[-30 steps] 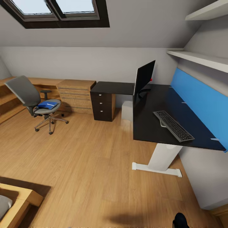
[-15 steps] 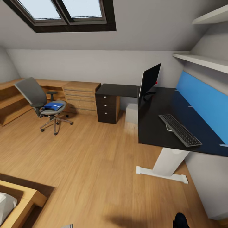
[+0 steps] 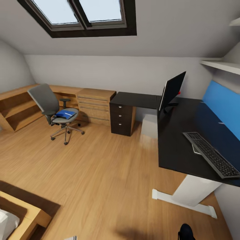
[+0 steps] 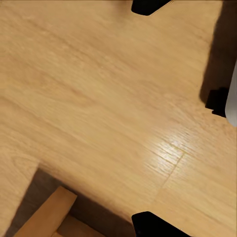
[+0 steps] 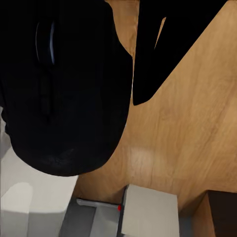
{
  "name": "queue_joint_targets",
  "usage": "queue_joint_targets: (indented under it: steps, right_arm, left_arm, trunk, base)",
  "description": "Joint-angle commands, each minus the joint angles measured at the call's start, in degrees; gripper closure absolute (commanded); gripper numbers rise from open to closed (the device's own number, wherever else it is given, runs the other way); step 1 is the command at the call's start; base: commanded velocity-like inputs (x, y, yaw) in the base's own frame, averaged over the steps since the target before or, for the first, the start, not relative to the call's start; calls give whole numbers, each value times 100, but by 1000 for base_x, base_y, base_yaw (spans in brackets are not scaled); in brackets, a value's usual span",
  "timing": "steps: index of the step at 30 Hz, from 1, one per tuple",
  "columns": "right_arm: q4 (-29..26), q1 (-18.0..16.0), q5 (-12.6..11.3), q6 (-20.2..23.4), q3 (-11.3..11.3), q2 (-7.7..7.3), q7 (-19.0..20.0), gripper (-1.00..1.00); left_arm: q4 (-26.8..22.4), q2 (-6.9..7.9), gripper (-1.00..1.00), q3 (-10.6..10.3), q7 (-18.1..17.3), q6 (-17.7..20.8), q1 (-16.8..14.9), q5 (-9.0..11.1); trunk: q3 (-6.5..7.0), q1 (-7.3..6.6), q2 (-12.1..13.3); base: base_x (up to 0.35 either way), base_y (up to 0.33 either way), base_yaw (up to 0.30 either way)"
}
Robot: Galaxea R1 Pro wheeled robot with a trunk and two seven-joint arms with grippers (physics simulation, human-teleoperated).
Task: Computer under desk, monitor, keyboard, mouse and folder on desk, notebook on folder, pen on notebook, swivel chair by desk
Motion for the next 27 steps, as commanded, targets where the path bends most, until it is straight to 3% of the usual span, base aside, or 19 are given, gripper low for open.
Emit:
queue_joint_targets:
  steps: [1, 8, 20, 27]
  right_arm:
    - [2, -3, -23, -16, 29, 17, -40, 100]
    - [-5, -3, -26, -16, 16, 93, -40, 100]
    - [-38, -3, -51, -16, -12, 133, -197, 100]
    - [-51, -3, -55, -16, -44, 127, -294, 100]
  left_arm:
    - [-4, 3, -100, -49, 37, -7, -3, 25]
    - [-4, -2, -100, -65, 21, 36, -3, 13]
    - [-4, -6, -100, -83, -10, 11, -3, -20]
    - [-4, 0, -100, -75, 18, 36, -3, 6]
  trunk:
    - [0, 4, -3]
    - [41, 4, -3]
    - [130, 4, -3]
    - [184, 4, -3]
  base:
    - [330, 0, 226]
    - [311, 0, 227]
    - [56, 0, 181]
    - [263, 0, 173]
